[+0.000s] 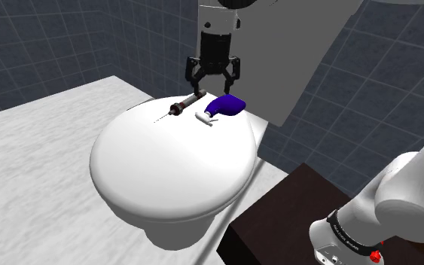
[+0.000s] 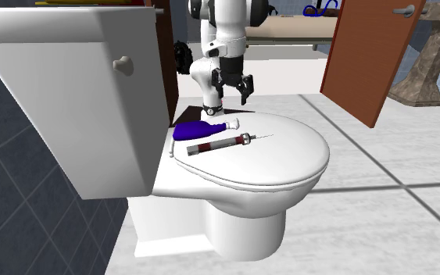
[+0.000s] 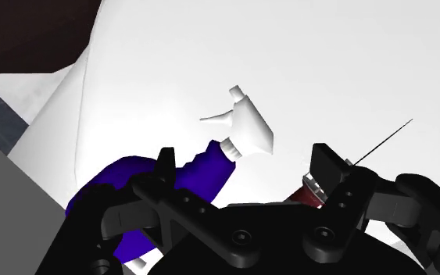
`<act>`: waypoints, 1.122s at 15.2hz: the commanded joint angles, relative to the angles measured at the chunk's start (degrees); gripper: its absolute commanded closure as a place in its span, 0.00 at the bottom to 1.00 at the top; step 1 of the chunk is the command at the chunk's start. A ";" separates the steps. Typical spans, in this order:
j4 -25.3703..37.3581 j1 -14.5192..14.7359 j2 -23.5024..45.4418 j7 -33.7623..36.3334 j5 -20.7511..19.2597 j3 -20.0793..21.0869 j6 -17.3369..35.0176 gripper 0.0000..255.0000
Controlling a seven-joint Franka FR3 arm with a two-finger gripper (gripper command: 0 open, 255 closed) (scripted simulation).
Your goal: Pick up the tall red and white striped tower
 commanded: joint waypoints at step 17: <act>19.84 4.32 24.22 11.25 -3.86 0.63 1.90 0.00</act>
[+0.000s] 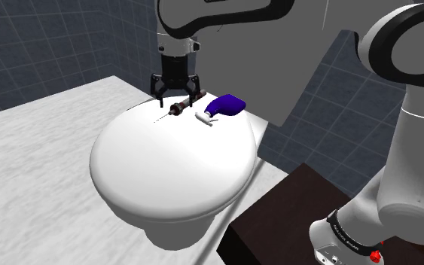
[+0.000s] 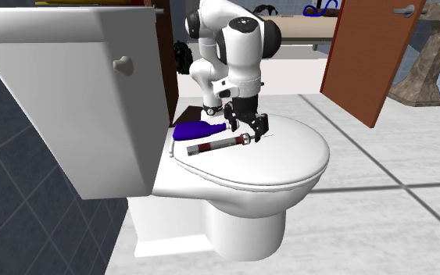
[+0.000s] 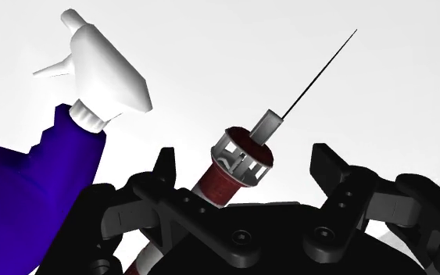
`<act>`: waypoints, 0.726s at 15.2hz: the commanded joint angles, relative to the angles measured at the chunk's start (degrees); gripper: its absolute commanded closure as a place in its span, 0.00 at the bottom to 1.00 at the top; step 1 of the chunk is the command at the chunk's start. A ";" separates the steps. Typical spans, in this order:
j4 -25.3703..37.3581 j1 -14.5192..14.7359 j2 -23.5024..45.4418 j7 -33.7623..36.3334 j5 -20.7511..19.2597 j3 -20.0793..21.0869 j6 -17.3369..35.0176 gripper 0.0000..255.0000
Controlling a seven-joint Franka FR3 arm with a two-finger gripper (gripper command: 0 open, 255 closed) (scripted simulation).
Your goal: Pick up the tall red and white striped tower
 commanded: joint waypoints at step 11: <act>-0.29 0.00 0.02 -0.01 0.00 0.00 0.32 1.00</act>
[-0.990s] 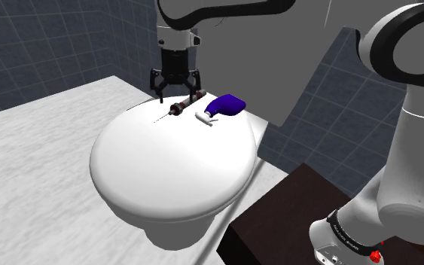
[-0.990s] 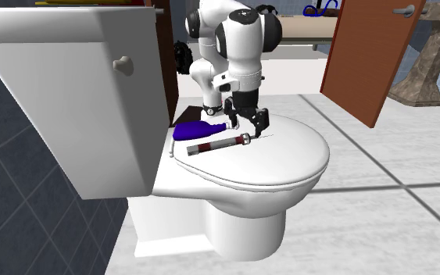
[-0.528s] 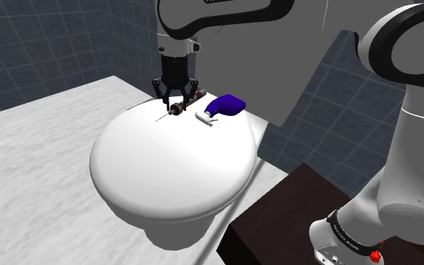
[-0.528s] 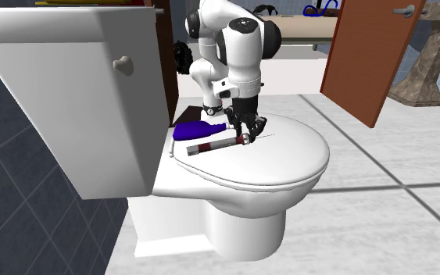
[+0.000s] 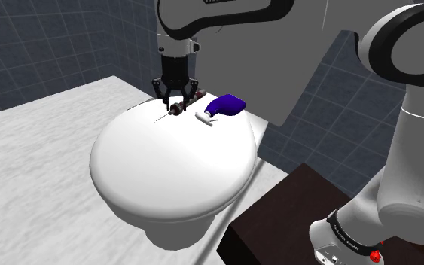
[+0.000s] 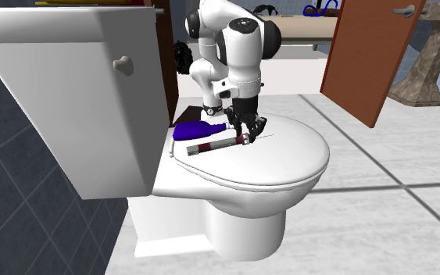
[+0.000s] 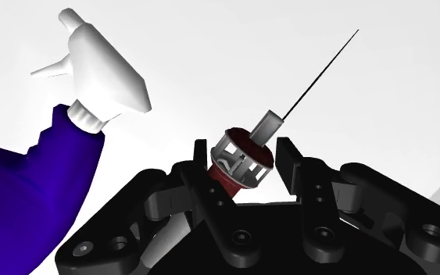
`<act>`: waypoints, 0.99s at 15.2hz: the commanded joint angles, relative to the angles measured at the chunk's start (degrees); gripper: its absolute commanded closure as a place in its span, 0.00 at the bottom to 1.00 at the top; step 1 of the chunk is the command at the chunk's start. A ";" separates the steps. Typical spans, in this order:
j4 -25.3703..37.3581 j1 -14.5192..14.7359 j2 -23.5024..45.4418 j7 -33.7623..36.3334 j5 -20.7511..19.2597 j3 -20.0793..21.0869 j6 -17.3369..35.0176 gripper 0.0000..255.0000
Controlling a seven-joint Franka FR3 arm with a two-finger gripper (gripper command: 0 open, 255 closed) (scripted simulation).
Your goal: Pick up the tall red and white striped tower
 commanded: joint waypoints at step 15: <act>11.83 0.67 0.18 0.89 -0.03 0.27 -11.58 1.00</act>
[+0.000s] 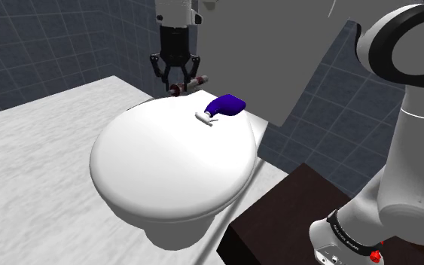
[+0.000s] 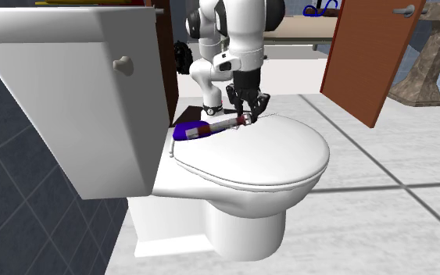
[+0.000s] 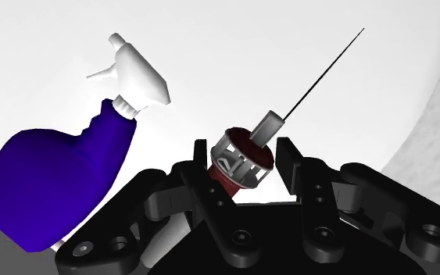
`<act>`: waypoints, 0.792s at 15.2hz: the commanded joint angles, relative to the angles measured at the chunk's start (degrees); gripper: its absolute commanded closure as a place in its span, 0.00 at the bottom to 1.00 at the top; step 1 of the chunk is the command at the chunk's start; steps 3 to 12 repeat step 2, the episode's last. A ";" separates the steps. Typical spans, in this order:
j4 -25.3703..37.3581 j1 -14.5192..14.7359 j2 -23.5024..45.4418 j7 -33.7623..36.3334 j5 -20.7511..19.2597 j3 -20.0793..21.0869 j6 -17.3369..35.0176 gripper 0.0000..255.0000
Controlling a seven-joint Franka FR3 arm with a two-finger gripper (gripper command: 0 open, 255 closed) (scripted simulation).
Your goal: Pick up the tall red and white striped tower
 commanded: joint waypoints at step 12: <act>0.98 0.05 0.02 0.06 0.00 0.02 -0.97 1.00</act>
